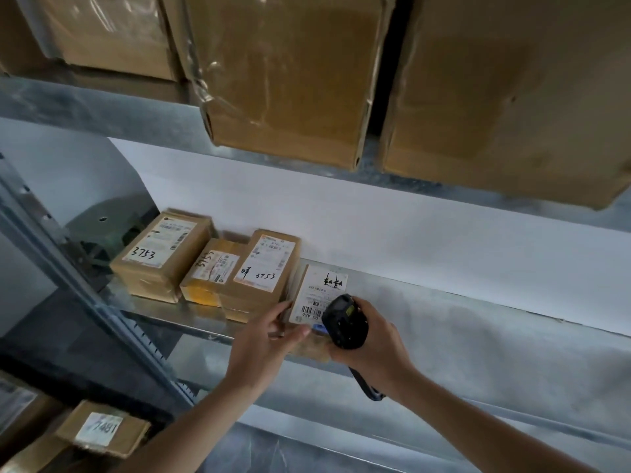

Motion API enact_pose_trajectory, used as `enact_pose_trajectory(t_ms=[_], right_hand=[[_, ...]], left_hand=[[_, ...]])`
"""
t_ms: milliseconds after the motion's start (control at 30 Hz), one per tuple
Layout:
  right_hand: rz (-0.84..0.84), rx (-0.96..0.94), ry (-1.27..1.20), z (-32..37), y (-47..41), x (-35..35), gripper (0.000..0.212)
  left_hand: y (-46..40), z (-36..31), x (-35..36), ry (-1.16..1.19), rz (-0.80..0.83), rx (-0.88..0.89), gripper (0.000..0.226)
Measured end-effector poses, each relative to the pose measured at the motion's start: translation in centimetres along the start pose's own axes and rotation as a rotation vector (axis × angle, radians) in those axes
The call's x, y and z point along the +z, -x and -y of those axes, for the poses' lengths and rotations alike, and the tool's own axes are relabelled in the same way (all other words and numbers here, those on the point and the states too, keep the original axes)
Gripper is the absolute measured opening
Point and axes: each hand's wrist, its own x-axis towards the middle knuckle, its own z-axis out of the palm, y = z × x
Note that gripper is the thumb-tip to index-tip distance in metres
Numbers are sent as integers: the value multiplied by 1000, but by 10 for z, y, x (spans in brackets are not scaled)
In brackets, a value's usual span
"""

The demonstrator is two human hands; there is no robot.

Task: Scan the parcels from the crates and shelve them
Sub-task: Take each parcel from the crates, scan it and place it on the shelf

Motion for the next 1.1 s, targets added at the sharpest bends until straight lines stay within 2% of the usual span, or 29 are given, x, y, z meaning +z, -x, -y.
enact_pose_trajectory(t_ms=[100,233,333,467,667,867,1000,1100], right_hand=[[12,16,6,-1,-18,-2,80],[23,17,25,0,-36,-8,79],[24,13,36,1,-46,-12,78],[18,12,37,3,-57,-12,79],[25,-1,45,2,-69,-12,77],[-1,-18,52,1,-49,-23,73],[-19,-71,94,11,-21,-36,76],[16,-154,102,26,-4,-36,77]], left_hand=[[-11,-1,4,-71,-41,10,44],[-26,2,8,-151,-59,-11,74],[-36,-5,11,-171,-79,-75,74],[-46,-3,15,-206,-107,-106,95],[-50,-3,19,-223,-118,-105,85],[-30,-24,10,-77,-92,-116,60],[-5,-20,-17,-134,-152,-55,74],[15,-12,-42,-196,-232,-50,53]])
